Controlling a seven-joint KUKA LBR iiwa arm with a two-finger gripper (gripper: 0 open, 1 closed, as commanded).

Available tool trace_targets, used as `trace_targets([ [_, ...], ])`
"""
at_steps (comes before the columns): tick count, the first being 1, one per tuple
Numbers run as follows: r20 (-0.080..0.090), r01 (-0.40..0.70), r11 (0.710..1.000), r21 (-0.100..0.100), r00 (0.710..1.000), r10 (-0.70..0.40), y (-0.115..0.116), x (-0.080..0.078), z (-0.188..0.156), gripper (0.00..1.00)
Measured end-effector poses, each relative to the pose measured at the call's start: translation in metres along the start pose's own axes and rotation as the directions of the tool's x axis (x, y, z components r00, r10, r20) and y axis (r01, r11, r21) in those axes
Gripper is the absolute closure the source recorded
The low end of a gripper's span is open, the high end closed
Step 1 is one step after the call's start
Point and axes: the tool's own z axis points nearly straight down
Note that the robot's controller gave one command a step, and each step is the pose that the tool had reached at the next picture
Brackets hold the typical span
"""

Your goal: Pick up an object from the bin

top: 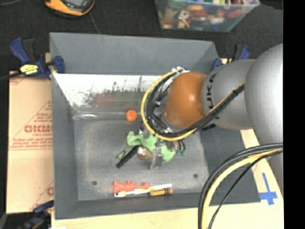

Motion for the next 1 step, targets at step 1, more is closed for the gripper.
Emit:
trace_targets([
  [1,-0.014,-0.361,0.933,0.006,0.932,0.361,0.006,-0.0036,-0.001,1.0],
])
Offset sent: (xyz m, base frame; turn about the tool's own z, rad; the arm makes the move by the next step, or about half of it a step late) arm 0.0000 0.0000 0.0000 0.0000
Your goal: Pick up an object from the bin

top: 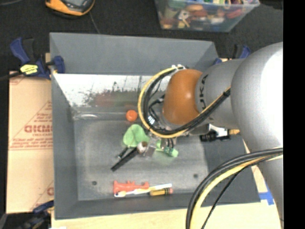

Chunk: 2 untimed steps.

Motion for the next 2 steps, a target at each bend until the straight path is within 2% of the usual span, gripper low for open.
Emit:
trace_targets([
  [1,0.0,0.0,1.0,0.0,1.0,0.0,0.0,0.0,0.0,1.0],
  [2,-0.003,0.001,1.0,0.001,1.0,-0.001,-0.001,0.001,-0.021,1.0],
])
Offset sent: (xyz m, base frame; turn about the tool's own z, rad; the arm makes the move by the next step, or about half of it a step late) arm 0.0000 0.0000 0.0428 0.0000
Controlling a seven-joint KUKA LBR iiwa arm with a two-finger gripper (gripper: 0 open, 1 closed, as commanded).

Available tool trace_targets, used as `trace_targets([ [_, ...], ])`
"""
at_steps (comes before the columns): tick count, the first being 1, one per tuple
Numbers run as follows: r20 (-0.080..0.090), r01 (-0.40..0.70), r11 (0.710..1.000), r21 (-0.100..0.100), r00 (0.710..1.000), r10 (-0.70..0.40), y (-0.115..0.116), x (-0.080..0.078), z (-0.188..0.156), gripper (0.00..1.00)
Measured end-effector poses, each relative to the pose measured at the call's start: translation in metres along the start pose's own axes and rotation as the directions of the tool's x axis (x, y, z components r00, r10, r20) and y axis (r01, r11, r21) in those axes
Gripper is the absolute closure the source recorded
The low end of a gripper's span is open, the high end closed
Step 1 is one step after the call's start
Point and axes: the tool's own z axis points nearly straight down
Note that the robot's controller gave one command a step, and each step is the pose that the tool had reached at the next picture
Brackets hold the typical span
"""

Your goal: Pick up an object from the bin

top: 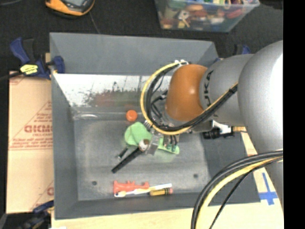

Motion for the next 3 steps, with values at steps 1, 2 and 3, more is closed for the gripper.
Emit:
trace_targets([
  [1,0.004,0.002,1.0,-0.002,1.0,-0.002,0.0,-0.001,-0.027,1.0],
  [2,0.003,0.003,1.0,-0.002,1.0,-0.003,0.0,-0.001,-0.045,1.0],
  [3,0.001,0.005,1.0,-0.001,1.0,-0.005,0.0,-0.001,-0.072,1.0],
])
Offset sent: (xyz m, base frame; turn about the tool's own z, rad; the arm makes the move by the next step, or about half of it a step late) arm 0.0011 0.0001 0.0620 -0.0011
